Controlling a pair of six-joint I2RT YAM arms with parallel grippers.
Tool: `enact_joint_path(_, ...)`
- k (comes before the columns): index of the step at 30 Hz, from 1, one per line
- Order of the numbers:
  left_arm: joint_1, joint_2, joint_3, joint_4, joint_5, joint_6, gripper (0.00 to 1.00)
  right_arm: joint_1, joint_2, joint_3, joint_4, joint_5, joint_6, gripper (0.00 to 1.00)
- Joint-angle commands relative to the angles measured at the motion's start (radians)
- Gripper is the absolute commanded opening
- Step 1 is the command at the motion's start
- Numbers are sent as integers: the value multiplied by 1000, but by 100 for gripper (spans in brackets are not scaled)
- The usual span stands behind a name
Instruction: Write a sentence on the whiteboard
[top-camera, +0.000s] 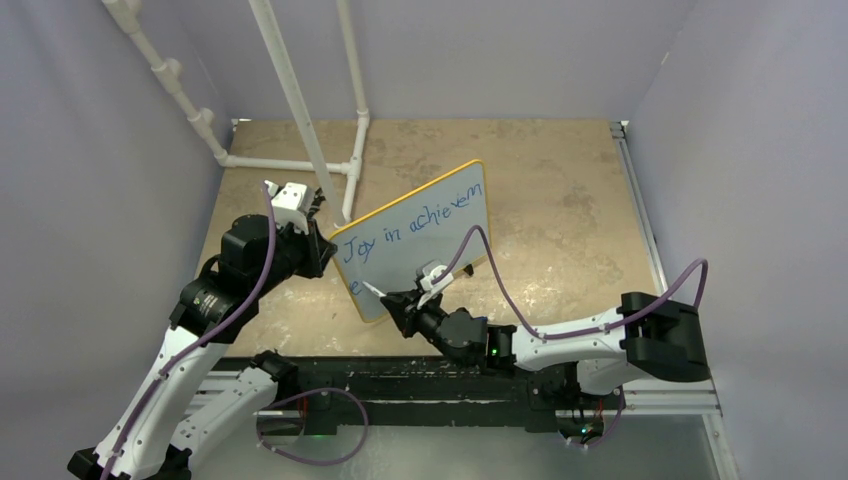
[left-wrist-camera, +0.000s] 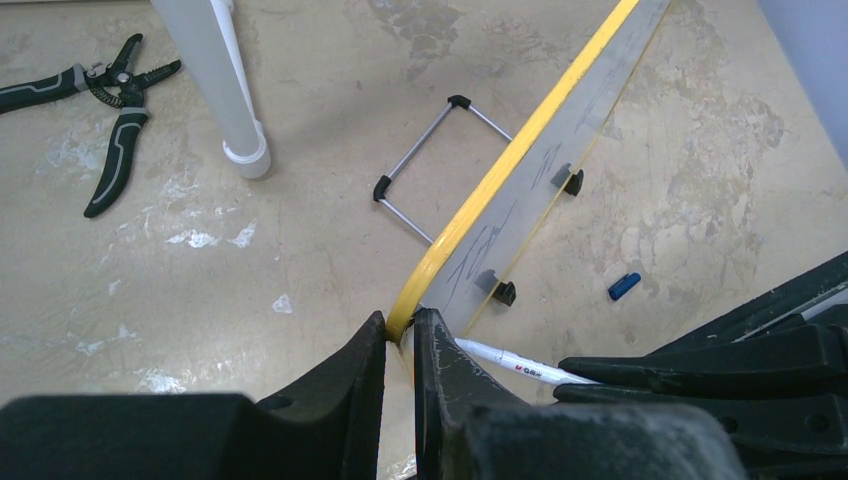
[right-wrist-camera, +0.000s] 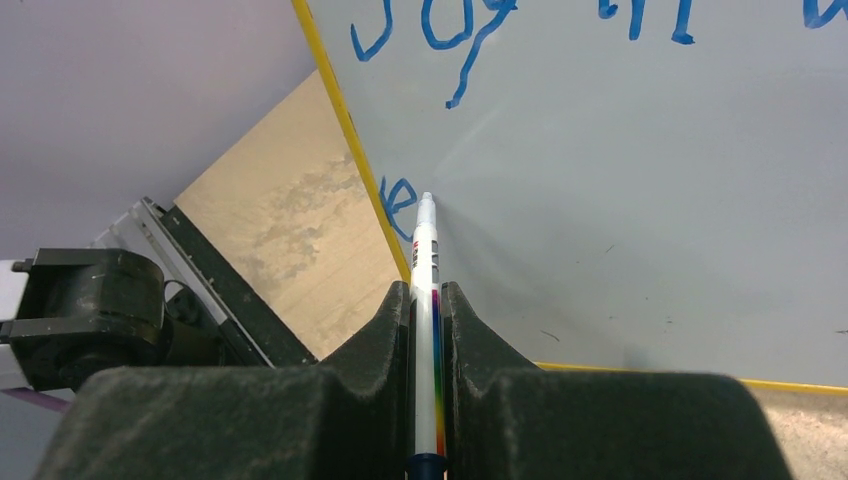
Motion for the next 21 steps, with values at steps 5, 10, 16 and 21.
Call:
enact_joint_path(5, 2, -6, 1, 20, 15, -6, 0, 0, 22, 38, 30, 41, -25, 0)
enact_joint_path(10, 2, -8, -1, 20, 15, -8, 0, -1, 48, 52, 14, 51, -27, 0)
enact_joint_path(16, 2, -10, -1, 20, 16, -7, 0, 0, 53, 53, -29, 56, -4, 0)
enact_joint_path(21, 2, -11, 1, 18, 15, -8, 0, 1, 54, 46, -50, 48, 19, 0)
